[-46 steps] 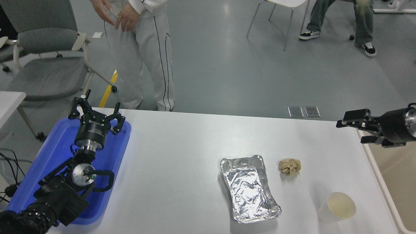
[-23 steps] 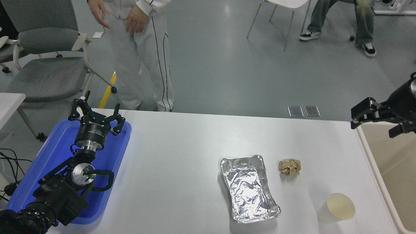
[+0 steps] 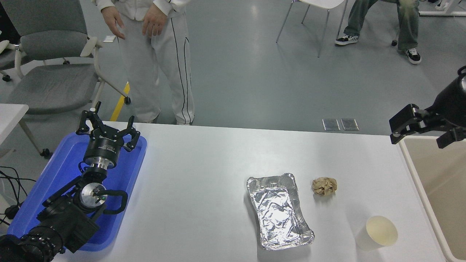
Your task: Pick up paper cup place in dustbin
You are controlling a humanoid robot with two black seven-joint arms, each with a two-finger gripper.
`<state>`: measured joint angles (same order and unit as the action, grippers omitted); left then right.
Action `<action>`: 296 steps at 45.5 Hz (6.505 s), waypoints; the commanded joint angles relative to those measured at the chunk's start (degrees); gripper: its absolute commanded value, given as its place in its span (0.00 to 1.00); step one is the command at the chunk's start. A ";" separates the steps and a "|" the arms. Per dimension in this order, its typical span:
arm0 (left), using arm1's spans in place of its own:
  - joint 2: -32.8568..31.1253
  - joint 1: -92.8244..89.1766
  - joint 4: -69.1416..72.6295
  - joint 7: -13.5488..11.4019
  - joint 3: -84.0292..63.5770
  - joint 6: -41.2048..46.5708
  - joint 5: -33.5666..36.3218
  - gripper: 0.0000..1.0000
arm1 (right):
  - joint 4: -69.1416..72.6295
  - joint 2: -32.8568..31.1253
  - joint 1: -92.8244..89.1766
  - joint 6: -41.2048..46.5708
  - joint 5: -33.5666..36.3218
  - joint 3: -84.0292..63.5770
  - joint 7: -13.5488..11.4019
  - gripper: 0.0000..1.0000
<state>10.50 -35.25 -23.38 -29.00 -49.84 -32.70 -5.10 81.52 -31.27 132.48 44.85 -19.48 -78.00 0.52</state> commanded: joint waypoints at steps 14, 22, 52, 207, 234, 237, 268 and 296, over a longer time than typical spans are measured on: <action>0.05 -0.08 0.00 0.00 0.01 -0.09 0.00 1.00 | 0.74 -0.98 -0.20 0.15 -0.74 -0.40 -0.08 1.00; -0.04 0.00 0.00 0.00 0.01 -0.09 0.00 1.00 | 0.74 -4.06 -2.31 0.15 -0.83 -0.58 -0.08 1.00; -0.04 0.00 -0.09 0.00 0.01 -0.09 0.00 1.00 | 0.13 -7.75 -23.67 -0.11 -3.11 6.98 -0.08 0.98; 0.05 -0.08 -0.09 0.00 0.01 -0.09 0.00 1.00 | -0.40 -8.19 -0.12 0.15 -0.91 -0.13 0.01 0.00; -0.04 -0.08 -0.09 0.00 -0.08 -0.09 0.00 1.00 | -0.40 -6.44 7.53 0.15 -0.83 -1.72 0.01 0.00; 0.05 0.00 -0.09 0.00 -0.08 -0.09 0.00 1.00 | -0.49 -6.61 7.44 0.15 -0.83 -2.07 0.01 0.00; -0.04 -0.08 -0.09 0.00 -0.08 -0.09 0.00 1.00 | -5.14 -15.48 5.42 0.15 -2.06 -11.91 0.01 0.00; -0.04 0.00 -0.09 0.00 0.01 -0.09 0.00 1.00 | -12.79 -23.14 -13.55 -22.77 2.94 -12.27 0.01 0.00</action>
<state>10.50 -35.32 -23.47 -29.00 -49.88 -32.79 -5.09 70.29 -52.28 127.34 36.37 -19.97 -90.92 0.50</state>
